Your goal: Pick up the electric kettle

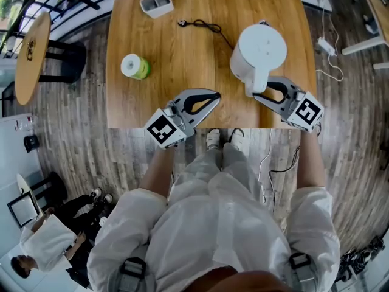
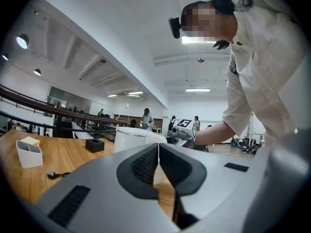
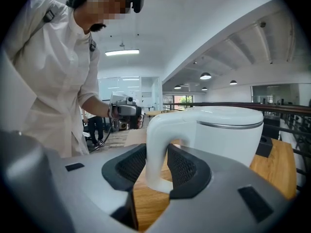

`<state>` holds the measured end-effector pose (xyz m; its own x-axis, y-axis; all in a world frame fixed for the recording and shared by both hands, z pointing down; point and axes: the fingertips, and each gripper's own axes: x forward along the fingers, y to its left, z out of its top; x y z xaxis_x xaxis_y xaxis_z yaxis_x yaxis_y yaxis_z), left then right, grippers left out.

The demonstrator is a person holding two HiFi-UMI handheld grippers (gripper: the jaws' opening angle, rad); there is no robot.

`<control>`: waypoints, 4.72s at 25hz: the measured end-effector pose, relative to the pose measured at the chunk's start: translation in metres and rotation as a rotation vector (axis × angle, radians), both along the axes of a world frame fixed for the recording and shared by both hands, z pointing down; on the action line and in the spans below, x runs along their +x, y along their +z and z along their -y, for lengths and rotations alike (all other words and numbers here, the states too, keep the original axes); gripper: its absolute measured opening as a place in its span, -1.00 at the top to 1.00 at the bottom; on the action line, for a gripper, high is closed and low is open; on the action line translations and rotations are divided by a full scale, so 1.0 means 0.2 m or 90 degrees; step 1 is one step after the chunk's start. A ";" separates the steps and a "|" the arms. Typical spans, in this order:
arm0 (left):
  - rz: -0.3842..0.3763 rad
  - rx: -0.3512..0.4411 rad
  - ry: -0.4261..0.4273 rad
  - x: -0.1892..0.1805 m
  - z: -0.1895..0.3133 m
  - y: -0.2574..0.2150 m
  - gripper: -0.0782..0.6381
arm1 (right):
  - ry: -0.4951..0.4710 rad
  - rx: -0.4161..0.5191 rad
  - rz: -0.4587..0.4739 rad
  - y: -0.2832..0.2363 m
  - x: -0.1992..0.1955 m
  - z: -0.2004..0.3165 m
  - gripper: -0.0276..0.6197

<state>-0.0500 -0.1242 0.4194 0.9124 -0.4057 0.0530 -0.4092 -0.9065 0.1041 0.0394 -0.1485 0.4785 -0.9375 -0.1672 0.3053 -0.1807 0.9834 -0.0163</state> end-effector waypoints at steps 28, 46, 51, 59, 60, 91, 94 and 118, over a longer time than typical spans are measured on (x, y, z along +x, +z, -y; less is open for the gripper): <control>-0.008 0.015 0.050 -0.08 -0.04 -0.03 0.76 | 0.776 0.060 0.088 -0.07 0.02 0.05 0.18; -0.009 0.010 0.046 -0.09 0.04 0.01 0.76 | 0.719 0.142 0.068 -0.07 0.00 0.11 0.37; -0.007 0.013 0.043 -0.06 0.03 -0.01 0.76 | 0.680 0.138 0.069 -0.09 0.08 0.09 0.38; -0.014 0.011 0.046 0.01 0.05 0.00 0.76 | 0.594 0.142 0.053 -0.09 0.25 0.12 0.38; -0.015 0.012 0.045 0.02 0.06 0.00 0.76 | 0.575 0.142 0.051 -0.09 0.27 0.13 0.38; -0.009 -0.008 0.000 0.23 0.34 0.12 0.57 | 0.164 0.102 0.062 -0.09 0.54 0.39 0.38; 0.003 -0.010 -0.025 0.21 0.44 0.16 -0.15 | 0.187 0.112 0.059 -0.07 0.53 0.39 0.38; 0.016 0.043 0.156 0.49 0.75 0.39 -0.85 | 0.251 0.104 0.093 0.09 0.49 0.46 0.38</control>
<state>0.0476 -0.2737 0.4979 0.9825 -0.1767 0.0580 -0.1788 -0.9833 0.0328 0.1376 -0.2400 0.4970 -0.8240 -0.5547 0.1151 -0.5489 0.8320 0.0803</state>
